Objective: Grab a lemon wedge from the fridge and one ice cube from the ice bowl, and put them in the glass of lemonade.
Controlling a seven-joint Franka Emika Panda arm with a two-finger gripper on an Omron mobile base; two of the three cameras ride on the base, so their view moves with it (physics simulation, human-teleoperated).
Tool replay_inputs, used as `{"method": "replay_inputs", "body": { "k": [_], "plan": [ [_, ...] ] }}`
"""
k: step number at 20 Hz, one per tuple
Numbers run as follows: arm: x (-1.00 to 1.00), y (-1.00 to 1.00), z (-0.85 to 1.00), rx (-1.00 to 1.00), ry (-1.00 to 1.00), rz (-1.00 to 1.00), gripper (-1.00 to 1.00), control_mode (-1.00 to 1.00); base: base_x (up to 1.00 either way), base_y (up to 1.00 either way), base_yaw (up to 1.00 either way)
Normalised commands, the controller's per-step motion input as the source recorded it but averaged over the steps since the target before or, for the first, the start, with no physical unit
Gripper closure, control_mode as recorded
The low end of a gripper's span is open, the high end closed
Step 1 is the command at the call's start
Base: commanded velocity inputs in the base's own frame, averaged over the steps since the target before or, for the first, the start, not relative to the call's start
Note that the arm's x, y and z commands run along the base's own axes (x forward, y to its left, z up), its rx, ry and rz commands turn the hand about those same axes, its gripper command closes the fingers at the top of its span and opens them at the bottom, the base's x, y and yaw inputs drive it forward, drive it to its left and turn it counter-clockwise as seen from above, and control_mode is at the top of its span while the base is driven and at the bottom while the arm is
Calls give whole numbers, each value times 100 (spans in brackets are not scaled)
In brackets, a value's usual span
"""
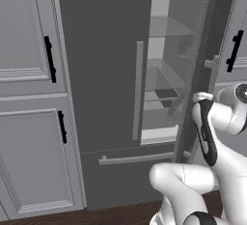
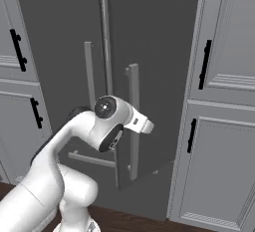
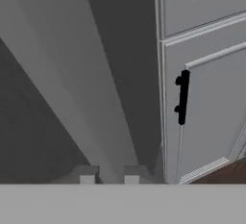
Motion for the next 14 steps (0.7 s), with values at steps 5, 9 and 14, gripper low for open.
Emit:
{"method": "replay_inputs", "body": {
  "k": [5, 9, 14],
  "plan": [
    [-85, -98, 6, 5, 6, -9, 100, -100, 0, 0, 0],
    [-41, -66, 0, 1, 5, -14, 100, -100, 0, 0, 0],
    [-41, -9, 32, 0, 5, -11, -100, -100, 0, 0, 0]
  ]
}}
